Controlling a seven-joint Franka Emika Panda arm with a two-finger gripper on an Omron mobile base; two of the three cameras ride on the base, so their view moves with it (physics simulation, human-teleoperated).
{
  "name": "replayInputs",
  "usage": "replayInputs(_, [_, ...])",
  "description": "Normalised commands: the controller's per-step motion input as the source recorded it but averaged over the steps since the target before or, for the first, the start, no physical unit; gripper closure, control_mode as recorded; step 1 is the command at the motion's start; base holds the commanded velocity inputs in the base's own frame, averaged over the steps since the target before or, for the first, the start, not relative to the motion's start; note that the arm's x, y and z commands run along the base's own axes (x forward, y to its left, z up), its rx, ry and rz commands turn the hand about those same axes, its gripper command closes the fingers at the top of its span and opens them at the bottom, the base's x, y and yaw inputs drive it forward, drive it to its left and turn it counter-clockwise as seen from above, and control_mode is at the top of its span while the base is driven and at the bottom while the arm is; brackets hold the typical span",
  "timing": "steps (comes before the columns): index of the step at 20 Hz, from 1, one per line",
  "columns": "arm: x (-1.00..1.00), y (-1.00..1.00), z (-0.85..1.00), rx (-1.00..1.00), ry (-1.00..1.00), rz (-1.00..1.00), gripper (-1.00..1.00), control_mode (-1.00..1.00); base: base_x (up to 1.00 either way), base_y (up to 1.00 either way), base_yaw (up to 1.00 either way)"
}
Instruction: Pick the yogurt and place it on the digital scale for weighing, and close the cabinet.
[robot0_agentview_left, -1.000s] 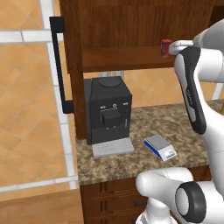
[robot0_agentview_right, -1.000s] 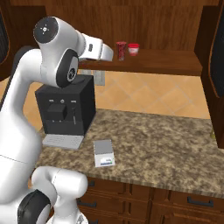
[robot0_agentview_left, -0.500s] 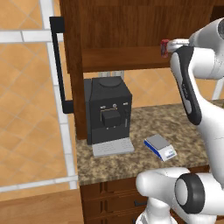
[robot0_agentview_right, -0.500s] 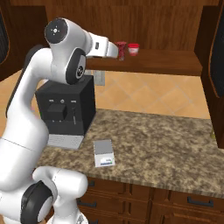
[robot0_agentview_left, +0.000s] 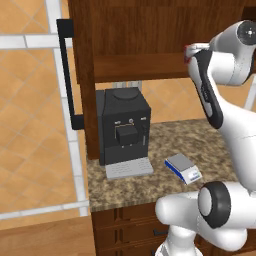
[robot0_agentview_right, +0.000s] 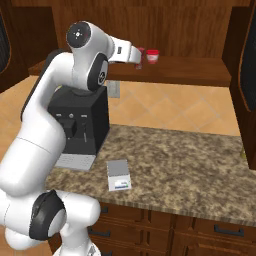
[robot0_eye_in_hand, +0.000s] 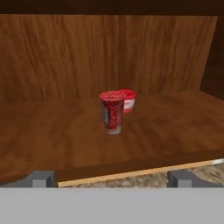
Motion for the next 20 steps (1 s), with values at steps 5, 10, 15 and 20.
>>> replayInputs(5, [0.43, -0.03, -0.08, 0.00, 0.00, 0.00, -1.00, -1.00, 0.00, 0.00, 0.00])
replayInputs(10, [0.37, -0.02, -0.14, 0.00, 0.00, 0.00, -1.00, -1.00, 0.00, 0.00, 0.00])
replayInputs(15, [0.38, -0.10, -0.15, 0.00, 0.00, 0.00, -1.00, -1.00, 0.00, 0.00, 0.00])
replayInputs(20, [0.33, -0.14, -0.05, 0.00, 0.00, 0.00, -1.00, -1.00, 0.00, 0.00, 0.00])
